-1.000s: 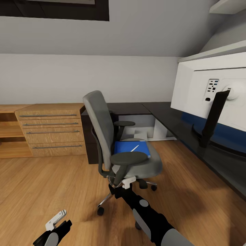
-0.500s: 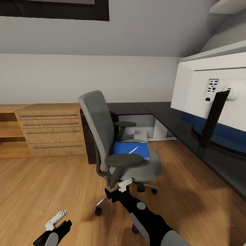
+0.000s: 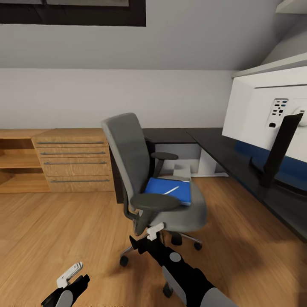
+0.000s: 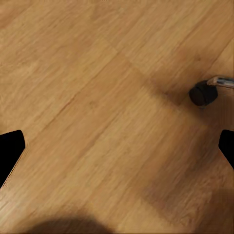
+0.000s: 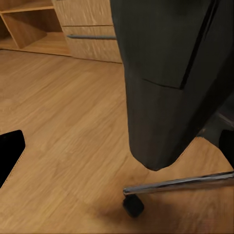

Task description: In the bedroom, organize the workspace by keeping the computer under the desk, ensuring the monitor is on the desk, placing the keyboard on the desk next to the monitor, placing the mouse on the desk next to the keyboard, moving the folder from the swivel chair onto the desk next to the mouse, stacking the notebook on top of the folder with the pen on top of the notebook, and positioning the swivel chair next to the desk.

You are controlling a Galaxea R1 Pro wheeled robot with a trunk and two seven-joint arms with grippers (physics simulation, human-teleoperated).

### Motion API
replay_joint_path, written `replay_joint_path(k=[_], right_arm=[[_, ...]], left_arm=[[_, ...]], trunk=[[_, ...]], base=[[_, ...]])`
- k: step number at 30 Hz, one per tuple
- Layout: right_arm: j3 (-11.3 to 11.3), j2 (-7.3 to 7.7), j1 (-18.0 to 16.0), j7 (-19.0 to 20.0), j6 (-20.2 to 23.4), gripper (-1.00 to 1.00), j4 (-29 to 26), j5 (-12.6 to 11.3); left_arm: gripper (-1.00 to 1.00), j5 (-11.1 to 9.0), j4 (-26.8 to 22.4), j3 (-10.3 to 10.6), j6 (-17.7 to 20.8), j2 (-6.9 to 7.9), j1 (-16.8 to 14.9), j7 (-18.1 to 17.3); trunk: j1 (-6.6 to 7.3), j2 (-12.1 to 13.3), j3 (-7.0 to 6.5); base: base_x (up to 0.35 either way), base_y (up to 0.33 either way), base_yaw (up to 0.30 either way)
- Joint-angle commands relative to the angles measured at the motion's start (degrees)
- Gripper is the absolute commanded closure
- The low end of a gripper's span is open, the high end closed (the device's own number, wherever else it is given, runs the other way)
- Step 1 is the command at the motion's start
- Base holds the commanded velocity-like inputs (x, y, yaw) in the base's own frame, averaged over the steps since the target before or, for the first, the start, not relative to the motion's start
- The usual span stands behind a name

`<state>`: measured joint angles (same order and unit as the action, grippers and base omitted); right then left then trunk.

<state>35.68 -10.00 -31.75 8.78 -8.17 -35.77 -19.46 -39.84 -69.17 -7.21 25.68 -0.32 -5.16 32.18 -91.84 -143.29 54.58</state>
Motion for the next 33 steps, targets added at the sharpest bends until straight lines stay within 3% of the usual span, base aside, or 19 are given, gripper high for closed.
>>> replay_joint_path(k=[1,10,25,33], right_arm=[[0.18,0.0,-0.06,0.2,-0.26,-1.0,0.09,-0.56],[0.04,0.0,-0.06,0.26,-0.51,-1.0,0.08,-0.55],[0.09,0.0,-0.06,0.27,-0.65,-1.0,0.08,-0.55],[-0.18,0.0,-0.06,0.16,-0.45,-1.0,0.08,-0.64]], left_arm=[[-1.0,-0.5,-0.09,-0.08,0.16,-0.03,-0.02,0.34],[-1.0,-0.47,-0.09,-0.07,0.16,-0.03,-0.02,0.34],[-1.0,-0.41,-0.09,0.0,0.16,-0.03,-0.02,0.34],[-1.0,-0.41,-0.09,0.07,0.16,-0.1,-0.02,0.34]], trunk=[[0.01,-0.03,0.06],[0.01,-0.03,0.06],[0.01,-0.03,0.06],[0.01,-0.03,0.06]], base=[[0.0,0.0,0.239],[0.0,0.0,0.176],[-0.005,-0.002,0.013],[-0.194,-0.128,0.001]])
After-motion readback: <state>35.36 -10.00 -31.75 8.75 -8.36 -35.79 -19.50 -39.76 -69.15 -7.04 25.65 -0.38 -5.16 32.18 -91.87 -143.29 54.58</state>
